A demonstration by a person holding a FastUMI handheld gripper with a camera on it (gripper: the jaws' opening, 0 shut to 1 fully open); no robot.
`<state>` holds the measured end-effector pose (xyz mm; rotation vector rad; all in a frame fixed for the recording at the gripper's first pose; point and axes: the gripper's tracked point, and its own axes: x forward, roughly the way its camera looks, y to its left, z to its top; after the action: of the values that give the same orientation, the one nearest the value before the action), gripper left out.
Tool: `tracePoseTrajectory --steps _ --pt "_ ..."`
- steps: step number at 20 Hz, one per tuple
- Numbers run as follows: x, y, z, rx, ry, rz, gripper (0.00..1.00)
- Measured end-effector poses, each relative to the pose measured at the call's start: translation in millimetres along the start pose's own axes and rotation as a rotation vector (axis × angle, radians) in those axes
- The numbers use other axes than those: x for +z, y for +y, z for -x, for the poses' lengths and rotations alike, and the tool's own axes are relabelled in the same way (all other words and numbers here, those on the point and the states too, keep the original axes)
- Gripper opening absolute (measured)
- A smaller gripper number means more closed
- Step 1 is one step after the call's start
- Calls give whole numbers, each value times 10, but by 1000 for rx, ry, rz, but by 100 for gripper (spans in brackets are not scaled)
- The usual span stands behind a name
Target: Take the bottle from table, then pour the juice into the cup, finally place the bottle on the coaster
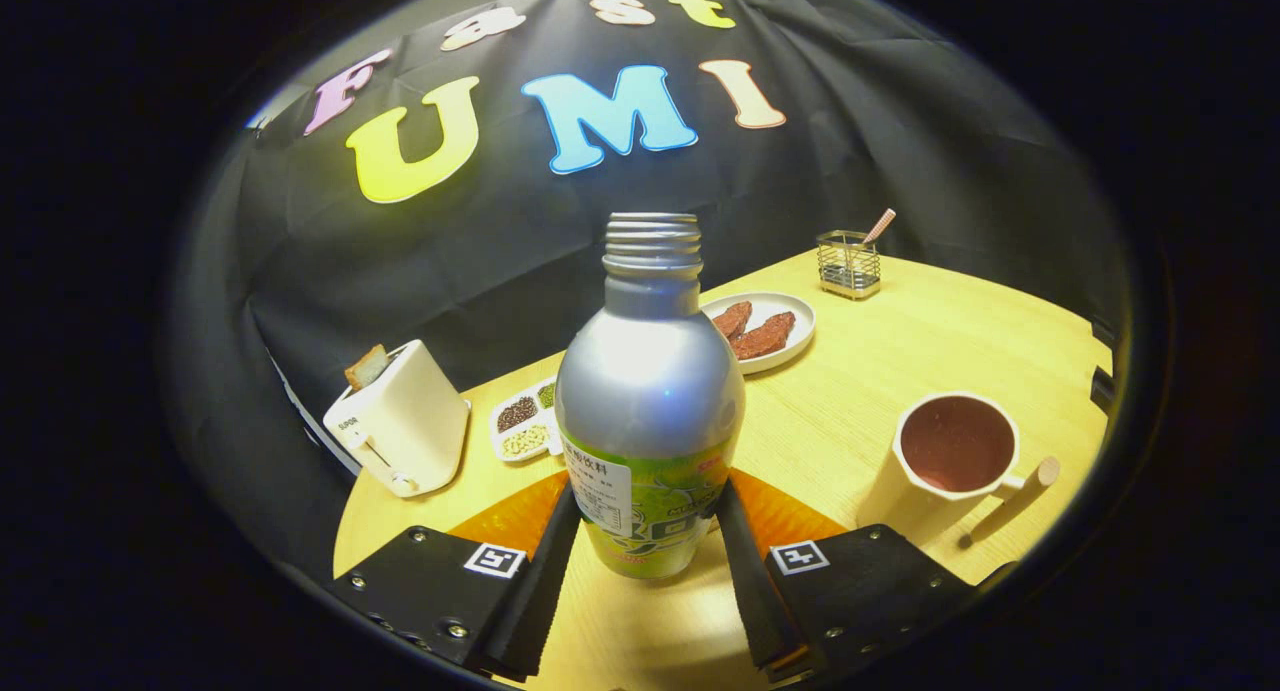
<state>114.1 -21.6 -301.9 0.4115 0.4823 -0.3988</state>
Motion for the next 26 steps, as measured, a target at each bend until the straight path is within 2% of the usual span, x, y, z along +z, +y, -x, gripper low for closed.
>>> tracePoseTrajectory --steps 8,16,26 --pt "70 -141 -325 -79 -40 72 74" --pt "95 -99 -577 -104 -60 156 77" --pt "20 -111 -622 -120 -56 222 83"
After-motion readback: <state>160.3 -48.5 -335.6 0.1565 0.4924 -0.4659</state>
